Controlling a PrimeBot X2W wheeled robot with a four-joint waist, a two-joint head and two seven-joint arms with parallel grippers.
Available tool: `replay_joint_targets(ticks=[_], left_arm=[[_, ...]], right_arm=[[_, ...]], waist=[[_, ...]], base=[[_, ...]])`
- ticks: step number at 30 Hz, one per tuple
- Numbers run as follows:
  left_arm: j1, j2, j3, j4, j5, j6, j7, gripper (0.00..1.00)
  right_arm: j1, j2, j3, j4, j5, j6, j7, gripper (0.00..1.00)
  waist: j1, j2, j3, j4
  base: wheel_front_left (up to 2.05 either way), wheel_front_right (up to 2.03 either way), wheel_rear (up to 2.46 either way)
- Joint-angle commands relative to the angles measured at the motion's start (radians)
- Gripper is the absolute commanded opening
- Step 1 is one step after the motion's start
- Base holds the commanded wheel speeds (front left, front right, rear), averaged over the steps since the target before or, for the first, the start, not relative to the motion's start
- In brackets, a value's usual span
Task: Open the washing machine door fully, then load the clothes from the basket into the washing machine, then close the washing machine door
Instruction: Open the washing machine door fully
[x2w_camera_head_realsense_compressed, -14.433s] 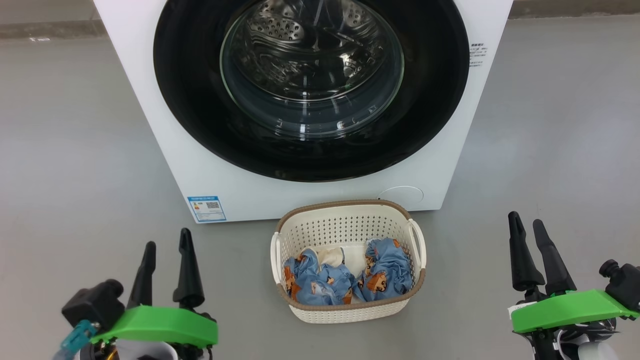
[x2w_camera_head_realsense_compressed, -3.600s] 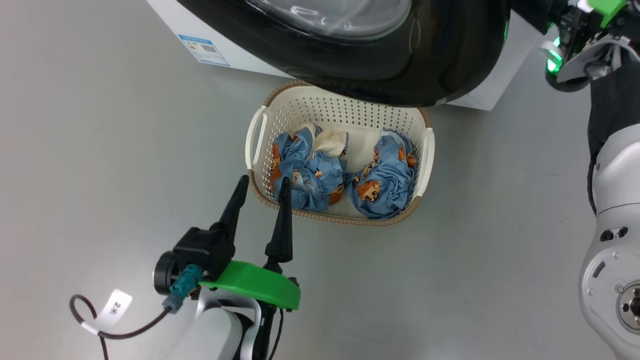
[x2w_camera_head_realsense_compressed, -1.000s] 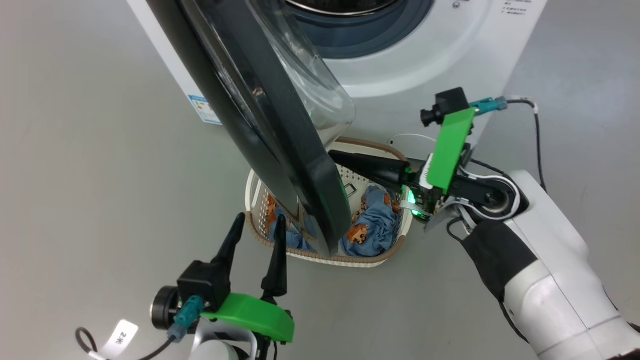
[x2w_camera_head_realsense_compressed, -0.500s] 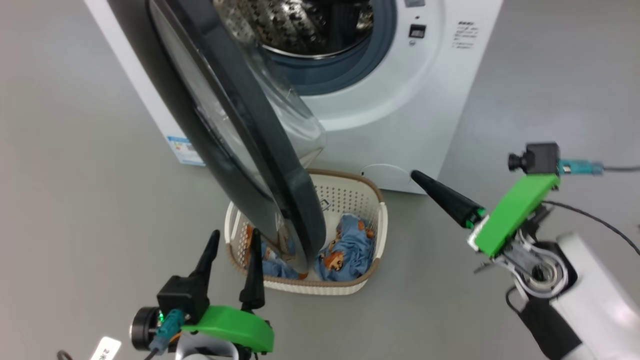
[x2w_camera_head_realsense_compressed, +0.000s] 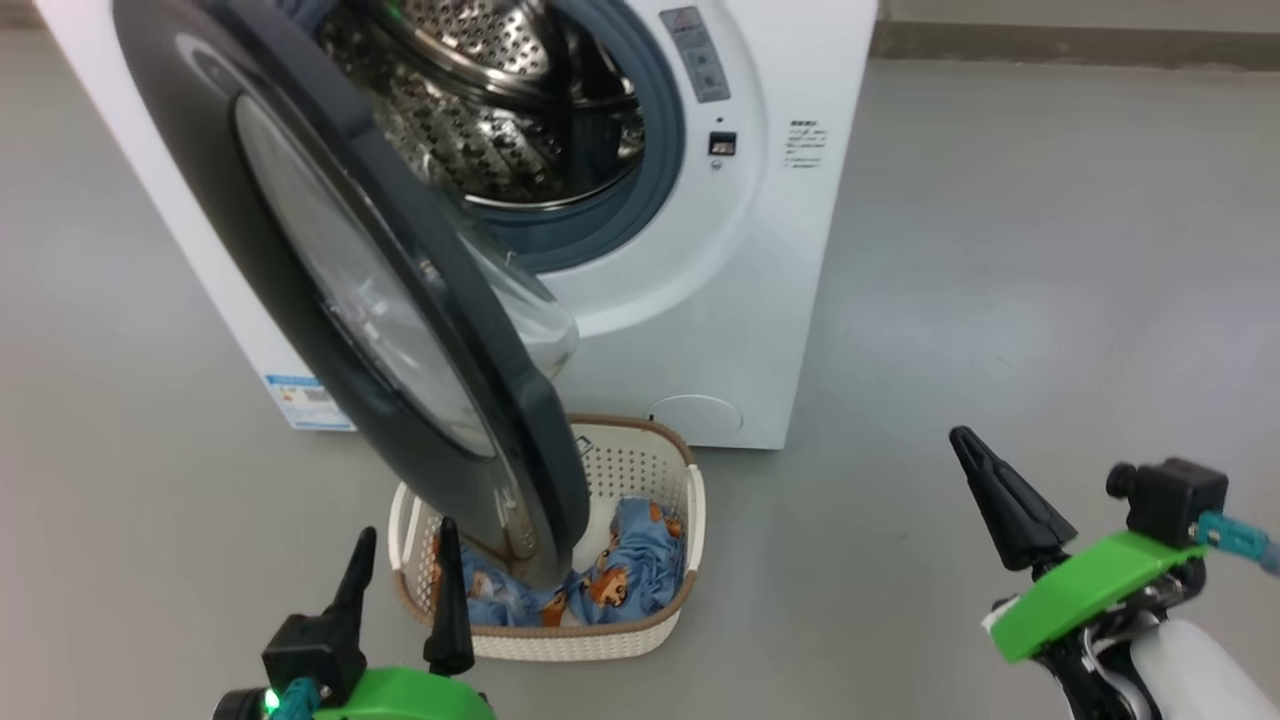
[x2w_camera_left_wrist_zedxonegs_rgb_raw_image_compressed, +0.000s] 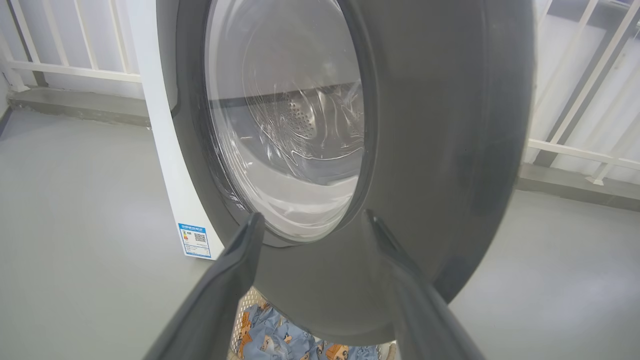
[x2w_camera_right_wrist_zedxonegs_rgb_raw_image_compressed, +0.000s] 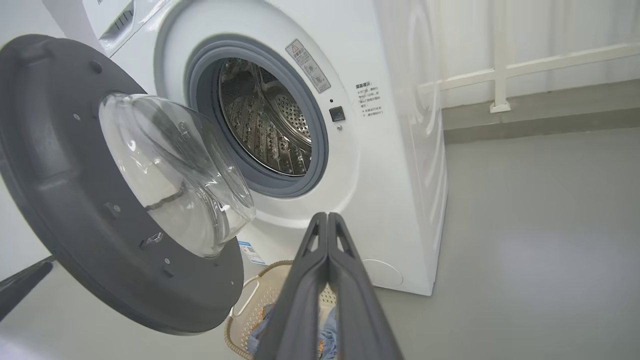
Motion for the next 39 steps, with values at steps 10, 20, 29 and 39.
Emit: replay_joint_targets(ticks=[10, 20, 29, 39], left_arm=[[0.013, 0.011, 0.061, -0.035, 0.020, -0.019, -0.006, 1.00], [0.019, 0.011, 0.067, -0.030, 0.020, -0.025, -0.006, 1.00], [0.022, 0.011, 0.060, -0.023, 0.012, -0.022, -0.006, 1.00], [0.022, 0.011, 0.052, -0.020, 0.009, -0.019, -0.006, 1.00]], right_arm=[[0.146, 0.120, -0.194, -0.115, -0.350, 0.002, -0.106, 0.00], [0.217, 0.224, -0.313, -0.162, -0.460, 0.002, -0.110, 1.00], [0.225, 0.263, -0.340, -0.169, -0.514, 0.002, -0.110, 1.00], [0.217, 0.273, -0.353, -0.169, -0.532, 0.002, -0.110, 1.00]], waist=[[0.0000, -0.0001, -0.037, -0.065], [0.0000, -0.0001, -0.040, -0.075], [0.0000, -0.0001, -0.043, -0.076], [0.0000, -0.0001, -0.042, -0.072]], base=[[0.00, 0.00, 0.00], [0.00, 0.00, 0.00], [0.00, 0.00, 0.00], [0.00, 0.00, 0.00]])
